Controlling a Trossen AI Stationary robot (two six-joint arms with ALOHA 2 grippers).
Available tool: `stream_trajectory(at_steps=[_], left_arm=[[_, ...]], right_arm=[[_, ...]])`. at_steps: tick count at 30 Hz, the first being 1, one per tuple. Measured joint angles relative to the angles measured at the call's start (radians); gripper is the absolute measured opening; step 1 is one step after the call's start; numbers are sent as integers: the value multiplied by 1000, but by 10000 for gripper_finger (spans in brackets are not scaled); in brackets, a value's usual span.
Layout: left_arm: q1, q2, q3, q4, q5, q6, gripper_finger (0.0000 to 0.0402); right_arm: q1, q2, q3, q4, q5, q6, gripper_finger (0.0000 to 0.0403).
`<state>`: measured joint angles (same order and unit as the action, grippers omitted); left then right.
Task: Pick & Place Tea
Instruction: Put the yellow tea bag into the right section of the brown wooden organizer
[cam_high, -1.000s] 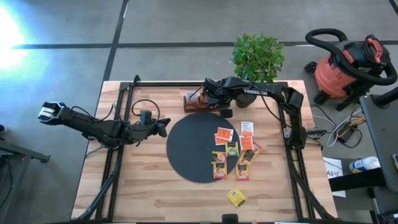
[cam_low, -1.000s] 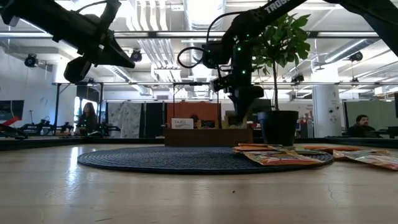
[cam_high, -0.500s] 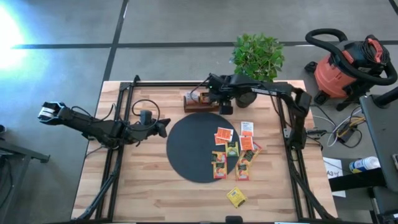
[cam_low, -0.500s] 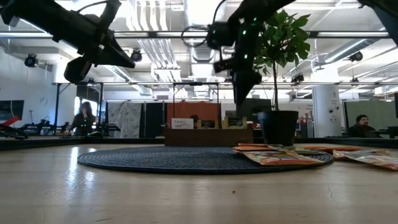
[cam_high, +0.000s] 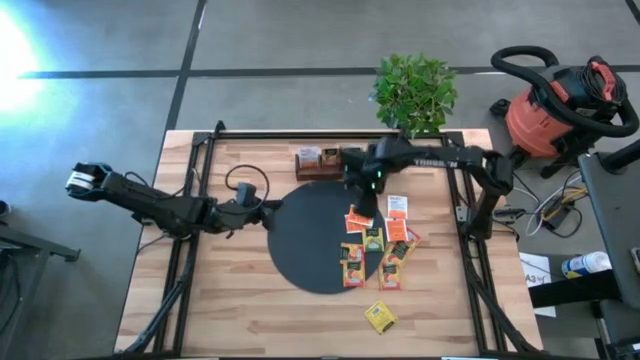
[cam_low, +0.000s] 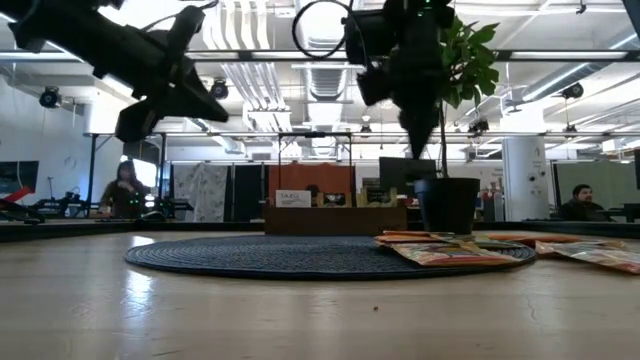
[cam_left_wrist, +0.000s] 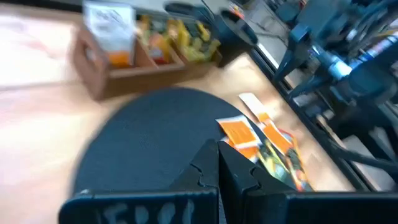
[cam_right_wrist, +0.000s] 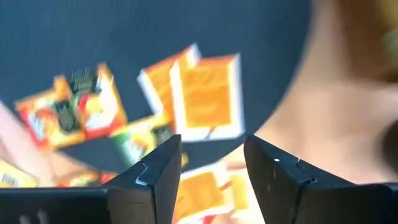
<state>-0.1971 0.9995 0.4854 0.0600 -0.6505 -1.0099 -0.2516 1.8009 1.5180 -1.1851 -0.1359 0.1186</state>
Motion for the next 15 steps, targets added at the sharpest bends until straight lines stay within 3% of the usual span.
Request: stream_trajectory(at_steps=[8, 15], left_arm=[[1, 234, 0, 419, 276, 200, 0], [1, 465, 52, 661, 325, 204, 0]], right_arm=[[122, -81, -271, 71, -47, 212, 167], [123, -289, -540, 360, -72, 481, 155]])
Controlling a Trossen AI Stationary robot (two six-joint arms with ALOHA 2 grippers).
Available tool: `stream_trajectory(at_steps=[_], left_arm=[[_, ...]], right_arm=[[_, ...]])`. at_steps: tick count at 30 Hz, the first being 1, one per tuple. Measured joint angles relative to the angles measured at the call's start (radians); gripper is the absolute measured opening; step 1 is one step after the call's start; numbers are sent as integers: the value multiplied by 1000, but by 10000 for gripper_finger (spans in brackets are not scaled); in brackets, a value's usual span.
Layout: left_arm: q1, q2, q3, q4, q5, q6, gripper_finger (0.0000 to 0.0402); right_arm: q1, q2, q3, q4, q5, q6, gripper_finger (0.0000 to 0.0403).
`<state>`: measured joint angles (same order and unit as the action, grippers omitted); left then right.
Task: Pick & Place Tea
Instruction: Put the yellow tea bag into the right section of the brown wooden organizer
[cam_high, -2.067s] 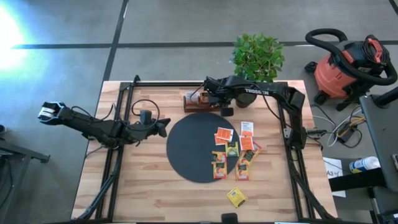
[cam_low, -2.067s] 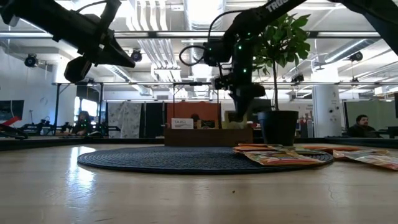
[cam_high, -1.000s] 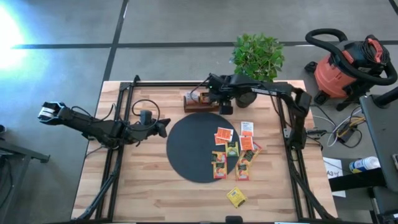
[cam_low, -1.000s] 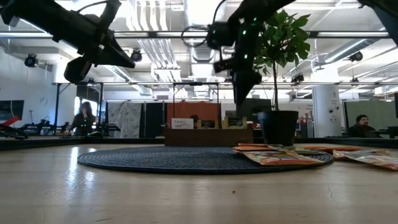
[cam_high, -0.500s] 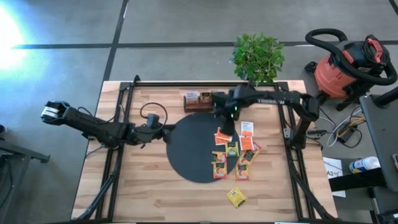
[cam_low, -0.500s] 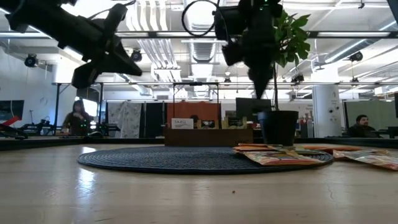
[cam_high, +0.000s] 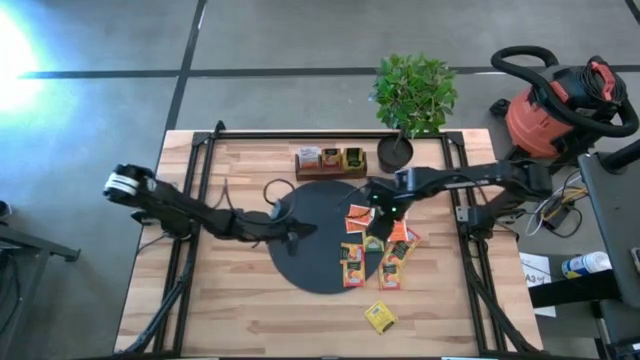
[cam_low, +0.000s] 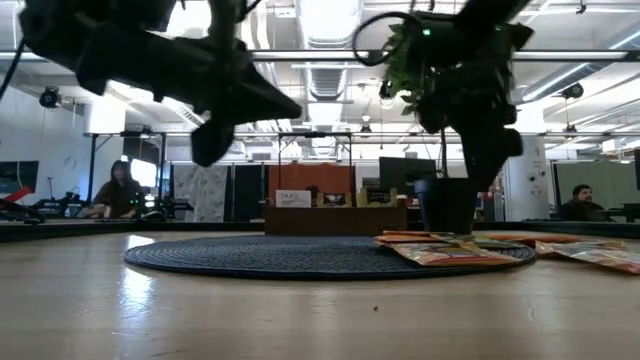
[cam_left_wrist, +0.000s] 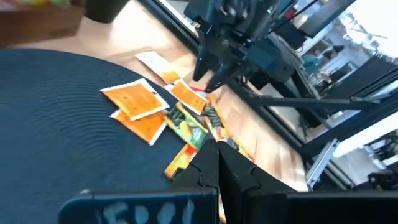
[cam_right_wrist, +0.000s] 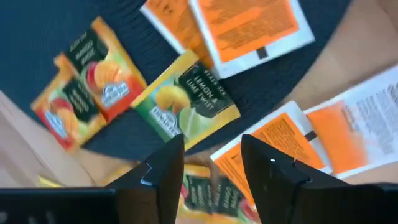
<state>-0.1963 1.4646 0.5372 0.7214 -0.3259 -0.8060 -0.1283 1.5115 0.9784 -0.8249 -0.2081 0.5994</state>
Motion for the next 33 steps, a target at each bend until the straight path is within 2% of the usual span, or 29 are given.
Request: stream_trajectory(at_steps=[4, 9, 16, 23, 28, 33], left_arm=[[0, 140, 96, 86, 45, -15, 0], [0, 332, 286, 88, 127, -9, 0], [6, 528, 573, -179, 264, -10, 0], [15, 642, 824, -495, 268, 33, 0], [22, 716, 949, -599, 199, 69, 0], [35, 754, 1004, -652, 142, 63, 0]], right_arm=[[-3, -87, -119, 106, 14, 111, 149], [-3, -131, -207, 157, 31, 174, 149], [-3, -147, -229, 159, 72, 163, 147], [-3, -151, -242, 170, 77, 106, 148], [-4, -151, -286, 222, 72, 100, 148], [-3, -151, -306, 247, 72, 100, 144]])
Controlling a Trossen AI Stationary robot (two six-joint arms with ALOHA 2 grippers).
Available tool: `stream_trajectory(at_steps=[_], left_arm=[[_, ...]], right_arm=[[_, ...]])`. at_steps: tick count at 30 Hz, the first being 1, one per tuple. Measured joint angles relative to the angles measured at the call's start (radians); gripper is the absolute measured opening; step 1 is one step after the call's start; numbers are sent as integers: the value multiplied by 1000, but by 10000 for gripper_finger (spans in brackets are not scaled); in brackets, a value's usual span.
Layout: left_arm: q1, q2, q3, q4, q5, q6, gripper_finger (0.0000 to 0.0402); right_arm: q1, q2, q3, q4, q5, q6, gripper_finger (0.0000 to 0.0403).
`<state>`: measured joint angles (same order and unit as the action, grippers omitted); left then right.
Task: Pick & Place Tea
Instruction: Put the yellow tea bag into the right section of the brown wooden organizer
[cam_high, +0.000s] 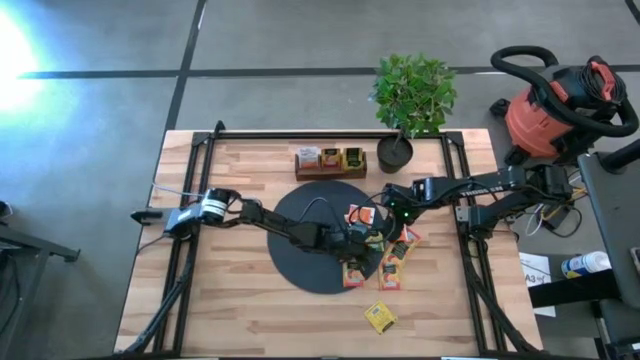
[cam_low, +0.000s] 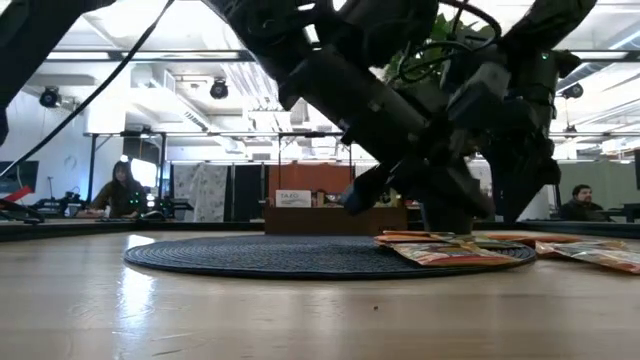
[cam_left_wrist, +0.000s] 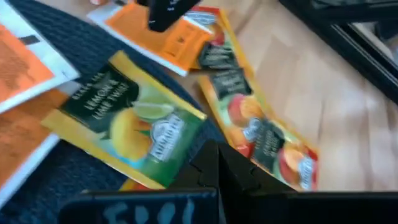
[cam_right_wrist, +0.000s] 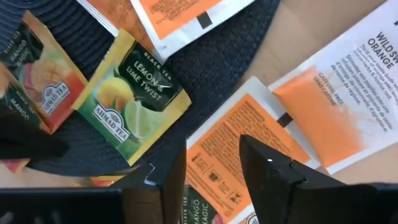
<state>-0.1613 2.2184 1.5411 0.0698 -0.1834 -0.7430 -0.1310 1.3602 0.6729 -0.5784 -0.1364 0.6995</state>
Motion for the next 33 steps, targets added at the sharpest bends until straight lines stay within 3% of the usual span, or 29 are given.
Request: stream_trajectory(at_steps=[23, 33], left_arm=[[21, 47, -7, -35, 16, -51, 0], [23, 48, -7, -38, 16, -39, 0]], right_arm=[[-1, 65, -47, 218, -12, -10, 142], [0, 68, -47, 293, -130, -26, 94]])
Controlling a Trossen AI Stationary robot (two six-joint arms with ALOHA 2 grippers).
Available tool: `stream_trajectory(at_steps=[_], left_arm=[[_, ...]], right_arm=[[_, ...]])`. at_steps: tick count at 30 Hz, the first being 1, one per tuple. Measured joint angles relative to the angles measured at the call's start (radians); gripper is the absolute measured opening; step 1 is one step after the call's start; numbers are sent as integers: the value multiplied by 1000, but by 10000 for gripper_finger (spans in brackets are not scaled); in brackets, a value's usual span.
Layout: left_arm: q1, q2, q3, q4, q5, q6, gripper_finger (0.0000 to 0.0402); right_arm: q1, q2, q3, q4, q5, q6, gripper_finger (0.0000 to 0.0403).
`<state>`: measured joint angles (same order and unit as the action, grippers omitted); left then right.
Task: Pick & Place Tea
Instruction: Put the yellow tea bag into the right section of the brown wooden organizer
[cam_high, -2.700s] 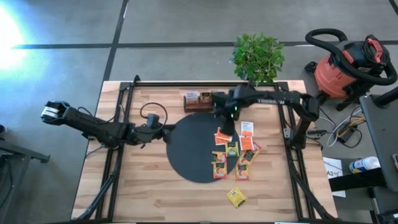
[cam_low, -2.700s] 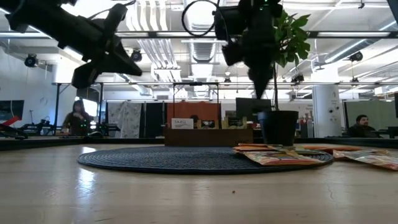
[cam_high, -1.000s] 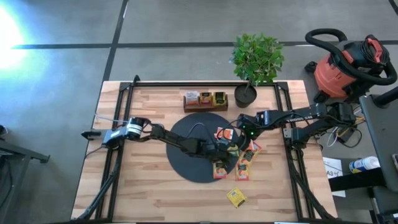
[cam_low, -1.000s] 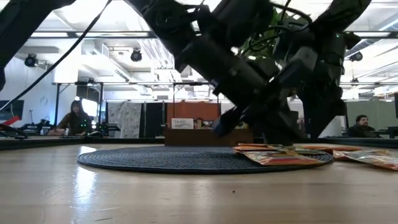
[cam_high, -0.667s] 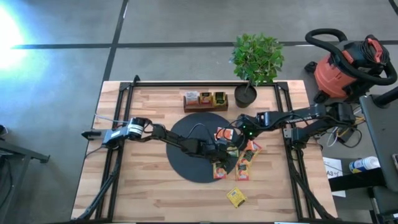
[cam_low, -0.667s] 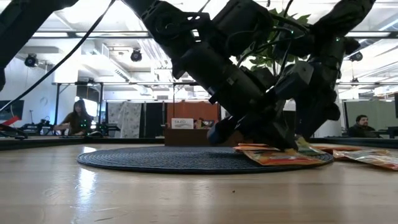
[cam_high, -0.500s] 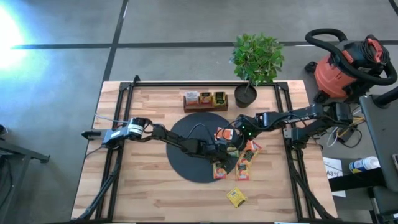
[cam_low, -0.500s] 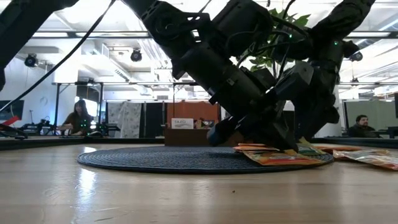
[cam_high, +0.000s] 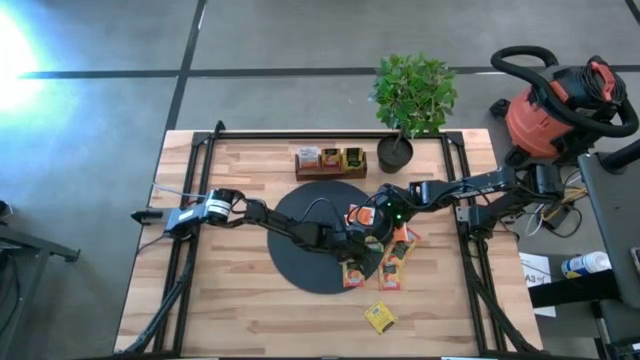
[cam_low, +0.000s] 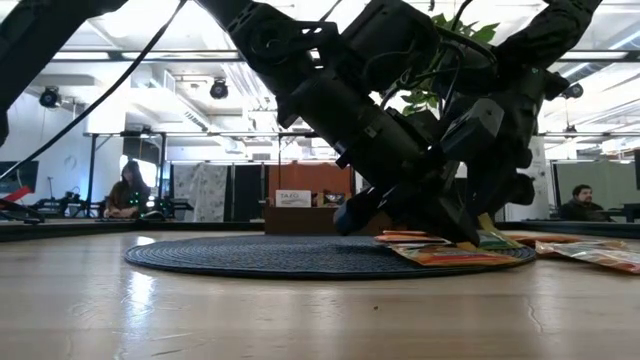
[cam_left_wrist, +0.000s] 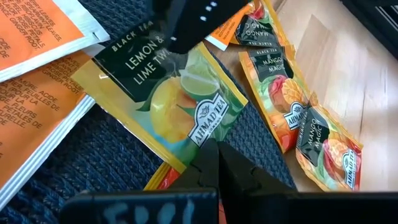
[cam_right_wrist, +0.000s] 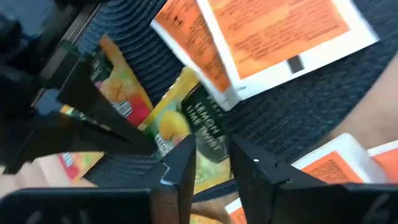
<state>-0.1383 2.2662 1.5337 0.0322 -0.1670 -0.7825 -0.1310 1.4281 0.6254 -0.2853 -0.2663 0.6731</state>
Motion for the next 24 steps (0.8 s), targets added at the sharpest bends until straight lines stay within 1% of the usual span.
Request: stream_trajectory(at_steps=[2, 8, 11, 13, 16, 21, 24], left_arm=[[0, 0, 0, -1, 0, 1, 0], [0, 1, 0, -1, -9, 1, 0], [0, 1, -1, -1, -11, 1, 0], [0, 1, -1, -2, -18, 1, 0], [0, 1, -1, -2, -19, 1, 0], [0, 2, -2, -2, -22, 0, 0], [0, 2, -2, -3, -25, 0, 0]], right_arm=[[0, 0, 0, 0, -19, -20, 80], [0, 0, 0, -3, -17, -52, 37], [0, 0, 0, -13, 27, -49, 23], [0, 0, 0, -21, 50, -50, 22], [0, 3, 0, -22, 54, -61, 31], [-1, 28, 0, -22, 19, -92, 52], [-1, 53, 0, -22, 7, -101, 48]])
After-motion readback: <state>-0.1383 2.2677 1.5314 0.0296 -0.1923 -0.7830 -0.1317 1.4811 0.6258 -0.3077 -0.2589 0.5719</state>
